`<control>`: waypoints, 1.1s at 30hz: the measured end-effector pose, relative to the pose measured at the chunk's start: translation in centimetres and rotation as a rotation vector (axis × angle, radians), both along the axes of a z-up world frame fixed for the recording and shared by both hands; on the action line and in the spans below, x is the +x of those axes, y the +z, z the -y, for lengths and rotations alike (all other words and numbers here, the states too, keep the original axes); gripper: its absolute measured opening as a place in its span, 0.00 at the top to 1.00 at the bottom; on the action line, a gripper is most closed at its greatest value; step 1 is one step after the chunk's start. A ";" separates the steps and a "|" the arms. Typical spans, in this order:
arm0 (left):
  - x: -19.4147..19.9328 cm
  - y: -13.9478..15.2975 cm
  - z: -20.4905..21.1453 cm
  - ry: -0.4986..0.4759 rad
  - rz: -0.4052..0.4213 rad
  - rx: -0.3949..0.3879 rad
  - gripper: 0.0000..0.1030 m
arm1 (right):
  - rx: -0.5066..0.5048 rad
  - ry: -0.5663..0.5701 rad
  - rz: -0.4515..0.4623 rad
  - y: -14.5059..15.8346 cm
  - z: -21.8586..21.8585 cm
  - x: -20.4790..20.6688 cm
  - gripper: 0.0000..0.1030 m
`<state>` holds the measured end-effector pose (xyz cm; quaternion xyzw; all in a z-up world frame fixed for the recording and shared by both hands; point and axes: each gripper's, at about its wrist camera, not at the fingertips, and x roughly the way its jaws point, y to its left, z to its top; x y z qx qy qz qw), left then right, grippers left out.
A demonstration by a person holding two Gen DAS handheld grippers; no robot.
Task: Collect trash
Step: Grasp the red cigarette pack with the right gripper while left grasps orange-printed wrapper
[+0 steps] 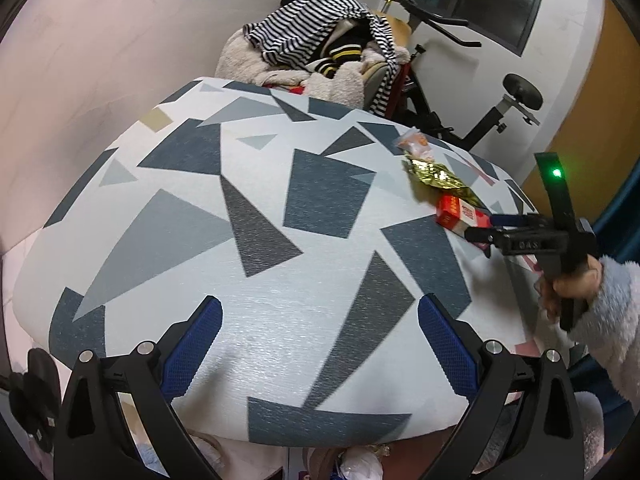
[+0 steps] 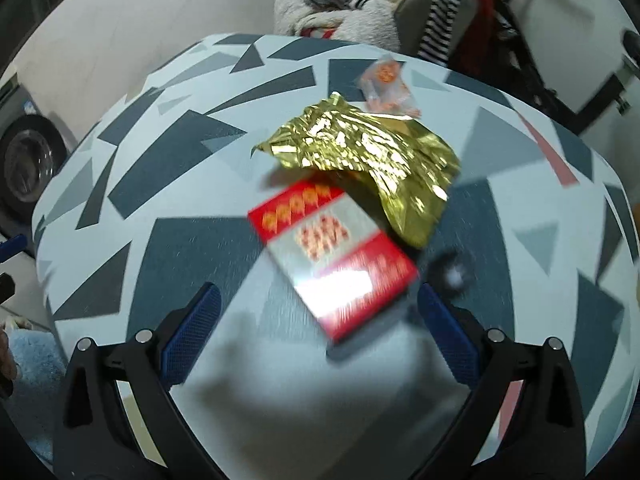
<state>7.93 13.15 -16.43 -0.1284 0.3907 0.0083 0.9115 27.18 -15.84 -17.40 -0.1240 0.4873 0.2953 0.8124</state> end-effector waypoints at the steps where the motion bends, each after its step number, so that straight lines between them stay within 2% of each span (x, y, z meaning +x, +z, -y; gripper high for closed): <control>1: 0.1 -0.1 -0.2 0.004 -0.003 0.002 0.07 | -0.016 0.010 0.009 -0.1 -0.5 0.6 0.06; 10: 1.2 -0.6 -0.8 0.010 -0.011 0.001 0.07 | -0.104 0.082 0.002 -1.7 -2.8 3.5 0.06; 14: 1.8 -0.7 -0.3 0.001 -0.010 -0.008 0.07 | -0.071 0.077 -0.029 -1.9 -3.0 4.3 0.06; 16: 2.2 -0.6 0.0 -0.008 -0.008 -0.013 0.07 | -0.065 0.113 -0.022 -1.8 -3.2 3.9 0.11; 18: 2.5 -0.5 0.4 -0.019 -0.005 -0.015 0.07 | -0.073 0.138 -0.017 -1.8 -3.3 3.6 0.22; 22: 3.4 -0.3 0.4 -0.030 -0.004 -0.044 0.07 | -0.042 0.146 -0.046 -0.9 -2.8 2.8 0.27; 27: 4.9 0.4 0.6 -0.043 0.010 -0.073 0.07 | 0.056 0.081 -0.046 0.7 -0.6 0.9 0.31; 33: 9.0 1.2 2.8 -0.143 0.007 -0.156 0.07 | 0.111 -0.045 -0.003 1.6 3.2 -1.0 0.33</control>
